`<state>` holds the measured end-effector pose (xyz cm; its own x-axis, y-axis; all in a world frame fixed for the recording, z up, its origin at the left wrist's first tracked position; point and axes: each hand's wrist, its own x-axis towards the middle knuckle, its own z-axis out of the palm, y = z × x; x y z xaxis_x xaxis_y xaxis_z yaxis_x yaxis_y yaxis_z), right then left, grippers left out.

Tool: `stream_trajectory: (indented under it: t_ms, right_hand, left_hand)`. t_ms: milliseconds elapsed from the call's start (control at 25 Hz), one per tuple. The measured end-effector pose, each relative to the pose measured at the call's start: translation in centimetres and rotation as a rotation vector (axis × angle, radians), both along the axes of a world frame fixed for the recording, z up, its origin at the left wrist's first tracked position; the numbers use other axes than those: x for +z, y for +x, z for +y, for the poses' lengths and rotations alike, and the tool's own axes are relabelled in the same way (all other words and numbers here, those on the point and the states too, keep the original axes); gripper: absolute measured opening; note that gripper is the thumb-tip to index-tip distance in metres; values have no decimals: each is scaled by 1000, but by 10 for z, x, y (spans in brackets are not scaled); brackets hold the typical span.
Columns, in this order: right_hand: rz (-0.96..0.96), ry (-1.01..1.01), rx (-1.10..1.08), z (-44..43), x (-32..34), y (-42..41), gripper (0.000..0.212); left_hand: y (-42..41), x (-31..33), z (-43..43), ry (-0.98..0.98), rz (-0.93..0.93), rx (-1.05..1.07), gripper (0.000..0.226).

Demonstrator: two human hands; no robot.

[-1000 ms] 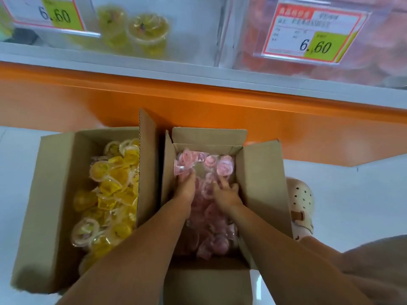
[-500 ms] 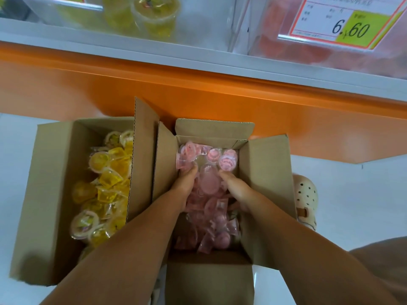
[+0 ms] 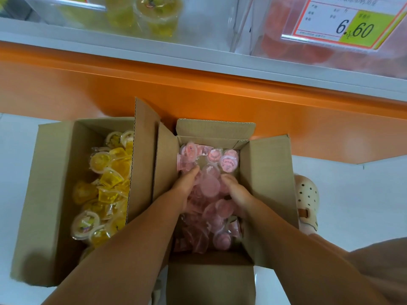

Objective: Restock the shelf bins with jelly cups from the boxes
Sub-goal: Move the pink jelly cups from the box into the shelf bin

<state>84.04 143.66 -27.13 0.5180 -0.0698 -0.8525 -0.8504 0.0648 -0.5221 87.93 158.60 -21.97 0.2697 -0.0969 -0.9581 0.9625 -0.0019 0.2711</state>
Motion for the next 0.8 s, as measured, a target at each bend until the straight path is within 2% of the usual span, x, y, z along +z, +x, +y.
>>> stream_trajectory:
  t_ms: [120, 240, 320, 480, 560, 680, 800]
  right_hand:
    - [-10, 24, -19, 2, -3, -1, 19]
    - [-42, 19, 31, 7, 2, -1, 13]
    - [-42, 81, 6, 9, 6, -4, 16]
    - [-50, 191, -62, 14, 13, -10, 31]
    - [-68, 231, -112, 16, 19, -11, 30]
    - [-91, 272, -165, 15, 39, -11, 22]
    - [-152, 329, -182, 11, 69, -8, 19]
  left_hand:
    - [1, -4, 3, 6, 2, -19, 62]
    - [1, 1, 2, 36, -9, -48, 49]
    - [0, 2, 2, 40, 5, -63, 50]
    - [-4, 9, 3, 24, -2, -47, 33]
    - [-6, 14, 2, -16, -57, -39, 24]
    - [-10, 23, 2, -38, -170, -54, 33]
    - [-13, 44, 3, -82, -222, -36, 29]
